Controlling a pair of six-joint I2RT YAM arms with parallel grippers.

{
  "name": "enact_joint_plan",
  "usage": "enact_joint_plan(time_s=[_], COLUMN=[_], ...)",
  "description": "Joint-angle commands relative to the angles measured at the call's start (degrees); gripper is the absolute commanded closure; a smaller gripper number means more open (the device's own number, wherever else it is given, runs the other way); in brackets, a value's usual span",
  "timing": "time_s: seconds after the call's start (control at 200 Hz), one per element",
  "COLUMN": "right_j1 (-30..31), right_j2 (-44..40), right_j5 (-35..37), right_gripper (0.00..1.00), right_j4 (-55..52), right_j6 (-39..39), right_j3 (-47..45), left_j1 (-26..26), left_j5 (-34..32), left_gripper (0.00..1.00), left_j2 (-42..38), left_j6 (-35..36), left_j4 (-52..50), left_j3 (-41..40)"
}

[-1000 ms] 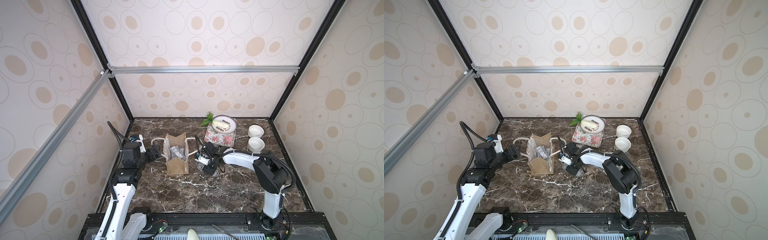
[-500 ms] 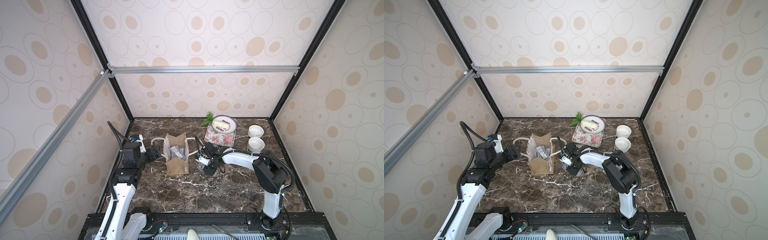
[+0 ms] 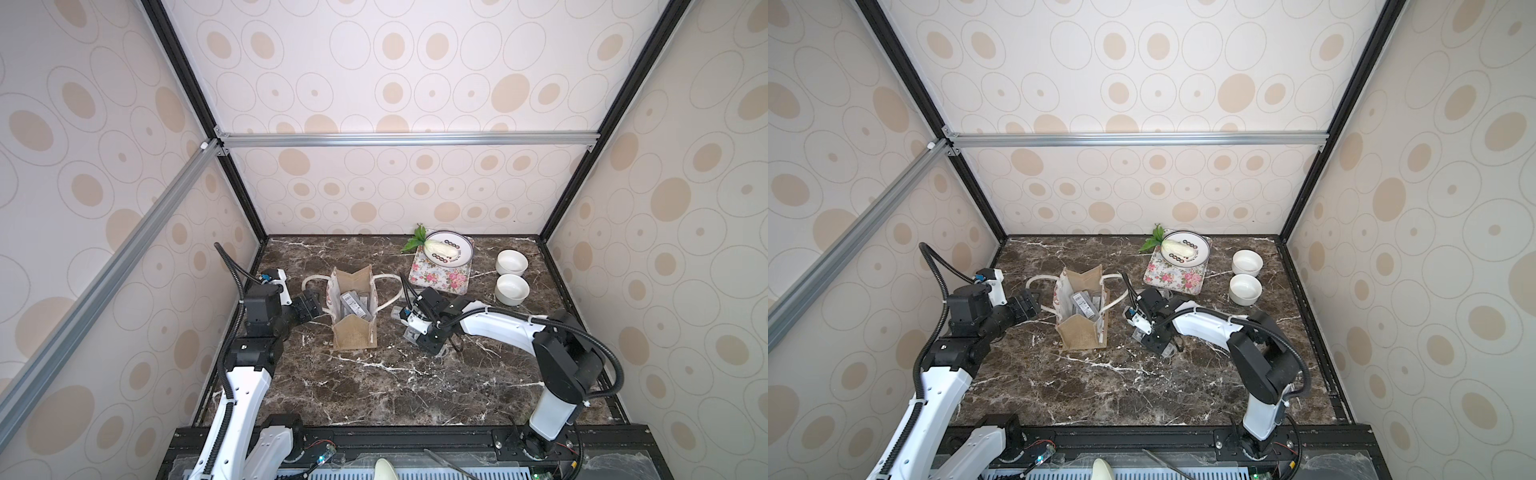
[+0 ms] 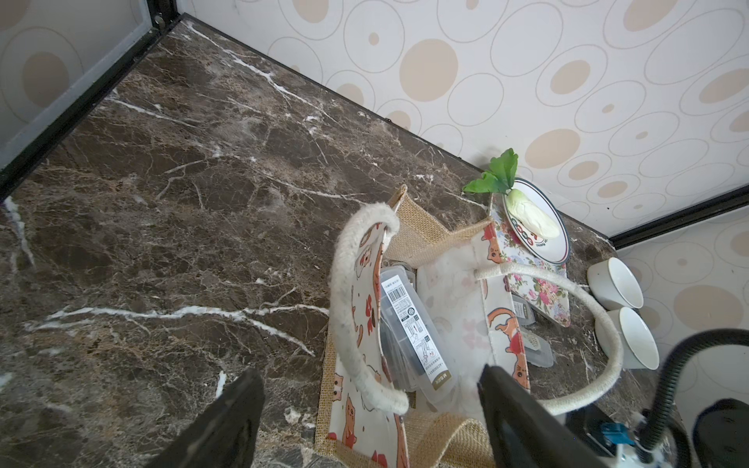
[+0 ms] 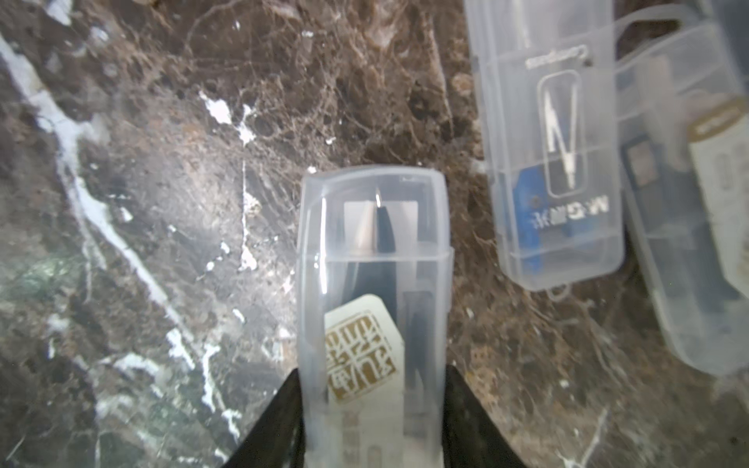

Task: Put the compass set into the canvas bag
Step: Pick up the compass set at the center of the board, then place the compass set in the canvas bag.

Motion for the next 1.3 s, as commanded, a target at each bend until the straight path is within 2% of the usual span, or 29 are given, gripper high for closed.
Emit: enact_joint_plan(time_s=[0.0, 0.165, 0.285, 0.42, 0.6, 0.755, 1.025, 1.186, 1.296], right_j1=[-1.1, -6.5, -9.1, -9.4, -8.9, -4.6, 6.9, 9.5, 10.7], right_j2=[-4.9, -11.7, -15.2, -16.7, -14.8, -8.1, 12.1, 22.5, 29.1], right_j5=[1.1, -2.3, -2.4, -1.9, -2.1, -1.3, 3.7, 2.3, 3.1], right_gripper=[0.54, 0.54, 0.54, 0.54, 0.56, 0.56, 0.56, 0.55, 0.55], right_j4=[-1.4, -1.9, -4.4, -6.4, -3.5, -1.9, -6.3, -5.6, -9.3], right_j6=[3.1, 8.1, 11.2, 13.6, 17.2, 16.9, 12.6, 13.6, 13.3], right_j3=[-1.9, -3.5, -0.2, 6.1, 13.8, 22.8, 46.7, 56.9, 65.3], left_j1=[-0.2, -0.2, -0.3, -0.2, -0.2, -0.2, -0.2, -0.2, -0.2], left_j5=[0.2, 0.0, 0.0, -2.2, -5.0, -4.1, -3.3, -2.8, -2.9], left_gripper=[0.15, 0.15, 0.15, 0.15, 0.14, 0.14, 0.14, 0.14, 0.14], left_j2=[-0.9, -0.9, -0.7, -0.5, -1.0, -1.5, -2.3, -2.9, -3.4], left_j6=[-0.1, 0.4, 1.1, 3.0, 5.9, 5.2, 3.9, 3.6, 3.7], left_j4=[0.7, 0.6, 0.4, -0.7, -2.3, -1.8, -0.8, -1.1, -1.5], left_j3=[0.8, 1.3, 1.9, 2.9, 4.4, 3.4, 1.1, 0.0, -0.7])
